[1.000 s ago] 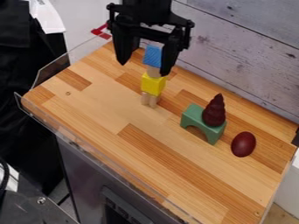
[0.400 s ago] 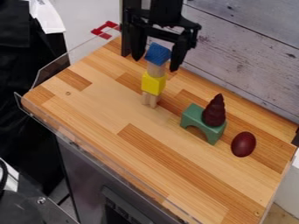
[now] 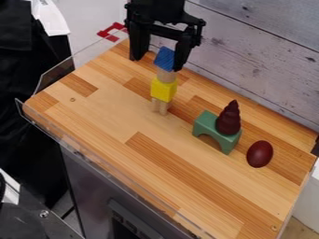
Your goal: Put down the triangle on the table from tower
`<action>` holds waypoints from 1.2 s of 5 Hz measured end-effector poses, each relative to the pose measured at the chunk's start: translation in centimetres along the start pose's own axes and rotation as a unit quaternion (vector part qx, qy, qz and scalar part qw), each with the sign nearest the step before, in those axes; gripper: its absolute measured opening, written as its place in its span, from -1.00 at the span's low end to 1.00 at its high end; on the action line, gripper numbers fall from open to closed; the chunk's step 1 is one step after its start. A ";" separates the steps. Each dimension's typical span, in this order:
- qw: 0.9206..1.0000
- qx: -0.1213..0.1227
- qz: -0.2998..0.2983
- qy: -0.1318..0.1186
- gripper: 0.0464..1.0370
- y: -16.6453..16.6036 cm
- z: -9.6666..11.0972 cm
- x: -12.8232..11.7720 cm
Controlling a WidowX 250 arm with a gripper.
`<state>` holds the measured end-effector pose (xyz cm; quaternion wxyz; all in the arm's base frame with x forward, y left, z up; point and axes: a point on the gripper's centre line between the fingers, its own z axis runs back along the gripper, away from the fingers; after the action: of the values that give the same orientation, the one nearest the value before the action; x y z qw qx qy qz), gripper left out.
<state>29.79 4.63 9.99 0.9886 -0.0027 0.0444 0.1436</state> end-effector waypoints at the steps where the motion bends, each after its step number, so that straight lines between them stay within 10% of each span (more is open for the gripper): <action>1: 1.000 -0.001 0.003 -0.001 0.92 0.0 0.0 0.0; 3: 1.000 -0.015 -0.010 0.021 0.82 -1.0 -1.7 0.2; 5: 0.999 -0.020 0.003 0.027 0.00 -0.9 -2.0 -0.2; 6: 0.999 -0.021 0.010 0.024 0.00 -0.8 -1.9 0.0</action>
<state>29.87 3.87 8.13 0.9855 -0.0264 0.0656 0.1543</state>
